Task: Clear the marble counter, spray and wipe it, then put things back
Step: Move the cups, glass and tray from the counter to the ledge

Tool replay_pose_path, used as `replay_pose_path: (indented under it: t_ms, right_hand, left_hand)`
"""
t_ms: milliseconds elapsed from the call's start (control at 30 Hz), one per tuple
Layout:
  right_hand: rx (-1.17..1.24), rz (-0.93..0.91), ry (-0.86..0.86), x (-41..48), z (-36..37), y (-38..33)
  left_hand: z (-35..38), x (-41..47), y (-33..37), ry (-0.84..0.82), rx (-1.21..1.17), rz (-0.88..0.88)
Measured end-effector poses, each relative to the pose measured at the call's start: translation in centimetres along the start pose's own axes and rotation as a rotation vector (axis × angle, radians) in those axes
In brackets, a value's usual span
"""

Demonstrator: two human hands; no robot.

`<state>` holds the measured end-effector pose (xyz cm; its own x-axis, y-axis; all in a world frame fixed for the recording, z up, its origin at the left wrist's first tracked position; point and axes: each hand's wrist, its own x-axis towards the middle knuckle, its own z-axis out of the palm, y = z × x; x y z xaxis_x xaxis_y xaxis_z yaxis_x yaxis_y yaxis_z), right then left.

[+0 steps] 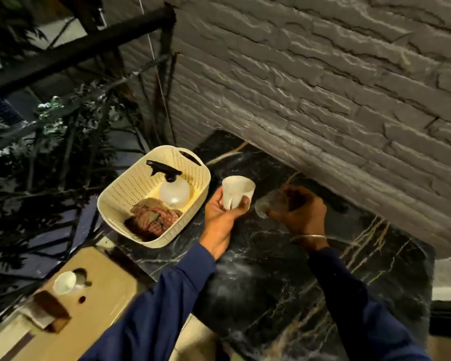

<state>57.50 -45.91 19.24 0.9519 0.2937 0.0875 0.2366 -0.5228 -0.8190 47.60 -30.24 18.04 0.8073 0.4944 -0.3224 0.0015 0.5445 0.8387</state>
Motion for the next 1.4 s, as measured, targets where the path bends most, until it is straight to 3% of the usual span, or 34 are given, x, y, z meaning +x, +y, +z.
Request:
replay_pose_path:
  t_ms: [267, 400, 600, 700, 800, 900, 1033, 1200, 1400]
  right_hand:
    - [-0.016, -0.318, -0.188, -4.1, 1.9, -10.5]
    - [0.021, -0.461, -0.346, -6.8, 6.7, -17.5]
    - [0.045, -0.616, -0.532, -13.4, 19.8, -24.2]
    - [-0.098, -0.704, -0.627, -17.9, 27.6, -24.9]
    - [-0.243, -0.637, -0.744, -21.8, 34.6, -22.8]
    - [-0.408, -0.699, -0.767, -24.2, 40.7, -18.0]
    - [-0.580, -0.629, -0.897, -26.0, 48.2, -9.7]
    - [-0.718, -0.598, -1.089, -27.0, 53.2, -3.8]
    - [-0.656, -0.535, -1.178, -28.0, 55.3, -2.4]
  left_hand:
    - [-5.7, -6.6, 6.0, 0.255, 0.194, 0.337]
    - [-13.4, -11.6, 8.2, 0.483, 0.405, 0.544]
    - [-29.0, -17.6, 9.4, 0.820, 0.683, 0.607]
    - [-36.4, -20.6, 7.5, 0.995, 0.716, 0.513]
    - [-42.1, -22.3, 3.4, 1.073, 0.726, 0.379]
    - [-45.8, -23.0, -1.8, 1.105, 0.685, 0.165]
    - [-49.2, -21.8, -8.6, 1.114, 0.711, -0.073]
    - [-51.5, -19.1, -13.7, 1.109, 0.758, -0.238]
    - [-53.1, -16.9, -16.0, 1.087, 0.789, -0.278]
